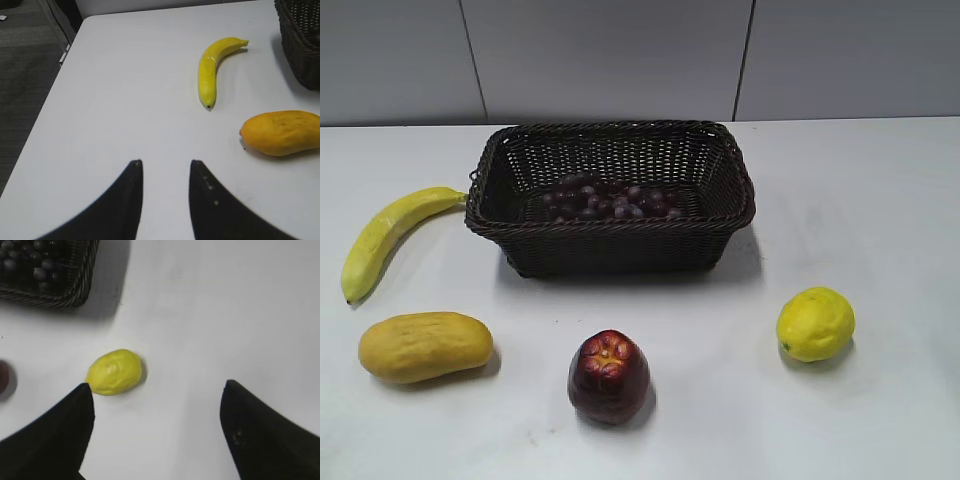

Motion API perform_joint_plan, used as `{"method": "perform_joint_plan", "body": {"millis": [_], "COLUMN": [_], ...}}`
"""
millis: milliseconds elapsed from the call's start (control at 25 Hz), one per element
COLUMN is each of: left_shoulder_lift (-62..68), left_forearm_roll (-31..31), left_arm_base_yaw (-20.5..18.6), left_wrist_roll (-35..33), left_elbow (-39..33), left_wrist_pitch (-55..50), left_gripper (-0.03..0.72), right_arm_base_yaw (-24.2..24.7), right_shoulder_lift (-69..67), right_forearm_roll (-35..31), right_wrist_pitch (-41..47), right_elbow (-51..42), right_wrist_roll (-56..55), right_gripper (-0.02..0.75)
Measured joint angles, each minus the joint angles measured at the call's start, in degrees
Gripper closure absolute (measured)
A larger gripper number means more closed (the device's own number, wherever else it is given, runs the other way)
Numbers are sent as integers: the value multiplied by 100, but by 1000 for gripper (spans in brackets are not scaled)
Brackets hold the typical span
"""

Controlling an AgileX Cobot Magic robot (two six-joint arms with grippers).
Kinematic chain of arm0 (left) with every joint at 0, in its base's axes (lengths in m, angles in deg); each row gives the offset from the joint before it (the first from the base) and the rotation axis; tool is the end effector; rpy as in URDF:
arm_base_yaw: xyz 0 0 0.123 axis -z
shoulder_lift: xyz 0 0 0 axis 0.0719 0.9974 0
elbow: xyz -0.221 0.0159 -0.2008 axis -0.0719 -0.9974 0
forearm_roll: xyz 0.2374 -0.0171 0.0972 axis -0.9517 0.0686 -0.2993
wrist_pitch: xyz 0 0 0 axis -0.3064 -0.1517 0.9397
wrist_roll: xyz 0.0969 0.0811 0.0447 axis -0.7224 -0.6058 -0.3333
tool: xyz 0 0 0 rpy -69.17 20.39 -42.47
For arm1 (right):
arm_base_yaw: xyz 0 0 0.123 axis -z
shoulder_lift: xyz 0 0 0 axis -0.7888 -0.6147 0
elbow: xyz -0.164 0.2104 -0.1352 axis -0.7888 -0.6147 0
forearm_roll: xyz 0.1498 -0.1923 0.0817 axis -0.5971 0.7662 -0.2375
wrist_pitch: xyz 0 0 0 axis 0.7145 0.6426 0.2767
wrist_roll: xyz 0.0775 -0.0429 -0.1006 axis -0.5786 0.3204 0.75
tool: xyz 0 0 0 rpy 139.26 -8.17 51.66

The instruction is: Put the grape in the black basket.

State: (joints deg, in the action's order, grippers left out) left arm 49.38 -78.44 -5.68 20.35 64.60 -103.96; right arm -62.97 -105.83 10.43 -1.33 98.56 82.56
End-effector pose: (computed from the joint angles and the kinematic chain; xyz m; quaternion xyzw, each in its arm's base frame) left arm 0.0241 -0.0026 0.2506 0.0337 0.8633 0.0193 0.5032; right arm 0.2589 0.0629 0.3539 -0.1229 0.9516 0.0671 0.2736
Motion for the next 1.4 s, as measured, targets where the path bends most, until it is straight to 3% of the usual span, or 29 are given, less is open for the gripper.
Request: {"method": "perform_joint_plan", "body": {"millis": [360,960,1400], "left_shoulder_lift": [0,0,0], "left_forearm_roll": [0,0,0], "left_arm_base_yaw": [0,0,0], "left_wrist_roll": [0,0,0], "left_elbow": [0,0,0], "left_wrist_pitch": [0,0,5], "left_gripper": [452,452,452], "right_arm_base_yaw": [0,0,0], "right_shoulder_lift": [1776,4910,6032], "right_forearm_roll": [-54,-76,-288], "right_wrist_pitch": [-801,-1201,-1008], "right_elbow": [-1722,-4106,-4292], "right_wrist_roll": [0,-6,-6], "right_gripper": [146,148,148]}}
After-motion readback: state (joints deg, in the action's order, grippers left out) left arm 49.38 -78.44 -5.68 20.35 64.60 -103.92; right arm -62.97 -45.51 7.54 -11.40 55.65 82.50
